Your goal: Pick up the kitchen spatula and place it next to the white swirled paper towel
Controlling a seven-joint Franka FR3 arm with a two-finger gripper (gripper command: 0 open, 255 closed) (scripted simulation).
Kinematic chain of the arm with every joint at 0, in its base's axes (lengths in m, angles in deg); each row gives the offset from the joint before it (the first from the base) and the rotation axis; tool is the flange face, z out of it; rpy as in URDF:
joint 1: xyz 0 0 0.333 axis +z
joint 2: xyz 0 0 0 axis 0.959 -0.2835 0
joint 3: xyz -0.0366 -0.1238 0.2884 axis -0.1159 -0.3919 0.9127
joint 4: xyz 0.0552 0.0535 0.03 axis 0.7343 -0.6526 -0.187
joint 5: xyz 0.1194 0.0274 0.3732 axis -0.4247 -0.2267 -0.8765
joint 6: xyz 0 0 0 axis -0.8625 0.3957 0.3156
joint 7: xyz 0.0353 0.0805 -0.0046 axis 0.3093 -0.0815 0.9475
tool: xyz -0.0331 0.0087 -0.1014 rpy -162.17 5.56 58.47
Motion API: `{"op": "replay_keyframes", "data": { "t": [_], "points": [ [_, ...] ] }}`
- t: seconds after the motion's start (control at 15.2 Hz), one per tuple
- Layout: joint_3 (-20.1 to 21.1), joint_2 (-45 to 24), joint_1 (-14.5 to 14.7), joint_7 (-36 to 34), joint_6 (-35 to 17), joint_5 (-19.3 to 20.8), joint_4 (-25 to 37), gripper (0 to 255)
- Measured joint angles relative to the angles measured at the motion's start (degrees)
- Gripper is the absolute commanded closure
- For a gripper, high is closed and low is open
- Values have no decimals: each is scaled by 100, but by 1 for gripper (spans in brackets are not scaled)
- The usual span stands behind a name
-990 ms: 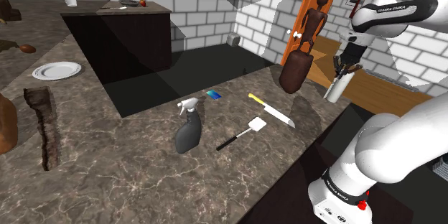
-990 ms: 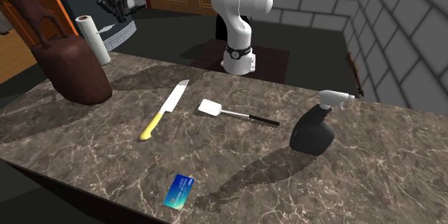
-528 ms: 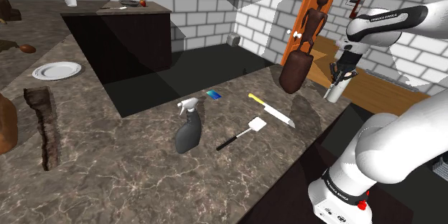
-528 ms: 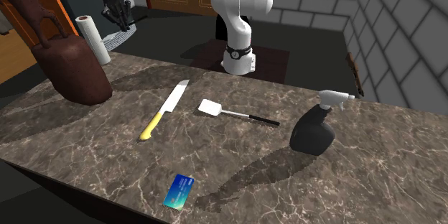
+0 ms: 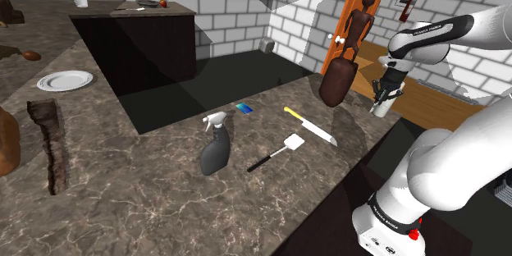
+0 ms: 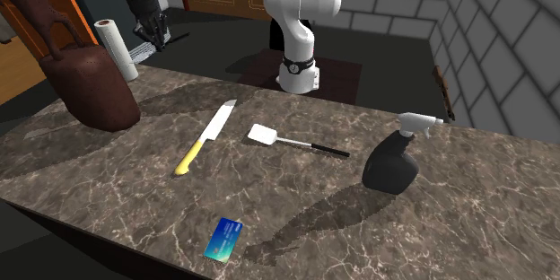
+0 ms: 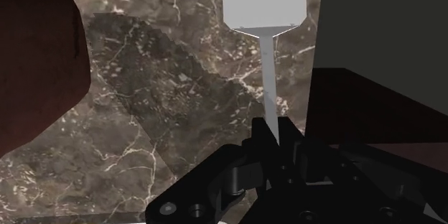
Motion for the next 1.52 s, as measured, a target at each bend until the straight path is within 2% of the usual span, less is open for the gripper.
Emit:
{"op": "replay_keyframes", "data": {
  "t": [0.46, 0.59, 0.79, 0.99, 1.19, 1.52],
  "points": [
    [-486, -481, 337, 314, -638, -366, -302, 255],
    [-684, -695, 499, 480, -823, -574, -362, 255],
    [-1025, -1121, 799, 843, -1109, -1049, -456, 255],
    [-1237, -1714, 993, 1413, -1337, -1803, -535, 255],
    [-972, -2361, 742, 2073, -1507, -2706, -578, 255],
    [-276, -2983, 98, 2714, -1721, -3592, -593, 255]
  ]
}}
